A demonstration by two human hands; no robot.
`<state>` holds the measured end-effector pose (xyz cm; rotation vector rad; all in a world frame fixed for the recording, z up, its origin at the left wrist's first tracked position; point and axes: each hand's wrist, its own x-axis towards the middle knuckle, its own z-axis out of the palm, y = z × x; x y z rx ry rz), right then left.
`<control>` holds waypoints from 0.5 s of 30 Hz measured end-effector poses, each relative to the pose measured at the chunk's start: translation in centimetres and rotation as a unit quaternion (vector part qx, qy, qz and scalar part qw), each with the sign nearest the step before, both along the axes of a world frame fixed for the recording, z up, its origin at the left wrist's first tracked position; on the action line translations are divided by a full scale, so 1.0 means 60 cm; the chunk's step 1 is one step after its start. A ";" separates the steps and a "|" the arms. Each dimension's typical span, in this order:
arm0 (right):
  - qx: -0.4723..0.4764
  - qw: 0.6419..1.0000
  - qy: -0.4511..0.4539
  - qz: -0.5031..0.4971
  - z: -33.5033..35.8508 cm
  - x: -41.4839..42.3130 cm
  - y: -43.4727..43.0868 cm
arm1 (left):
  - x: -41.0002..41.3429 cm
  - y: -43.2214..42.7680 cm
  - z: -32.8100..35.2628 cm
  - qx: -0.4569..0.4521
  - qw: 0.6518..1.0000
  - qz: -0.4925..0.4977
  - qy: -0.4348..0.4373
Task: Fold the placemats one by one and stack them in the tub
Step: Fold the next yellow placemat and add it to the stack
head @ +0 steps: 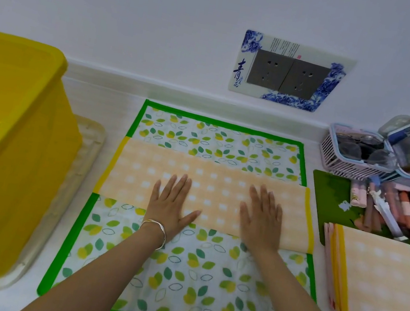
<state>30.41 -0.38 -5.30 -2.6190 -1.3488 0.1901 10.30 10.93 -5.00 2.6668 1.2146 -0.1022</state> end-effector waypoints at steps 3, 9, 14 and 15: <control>-0.010 1.000 -0.004 -0.013 0.000 0.042 -0.032 | 0.001 0.000 0.003 -0.006 1.000 0.005 -0.005; -0.022 1.000 -0.010 0.000 0.008 0.088 -0.068 | -0.001 -0.002 0.005 -0.010 1.000 0.006 -0.003; 0.028 0.999 0.031 -0.018 0.026 0.040 -0.042 | 0.000 -0.002 -0.001 0.003 1.000 0.007 -0.012; 0.040 0.998 0.040 -0.009 0.032 0.016 -0.027 | 0.001 -0.001 -0.002 0.004 1.000 0.007 -0.013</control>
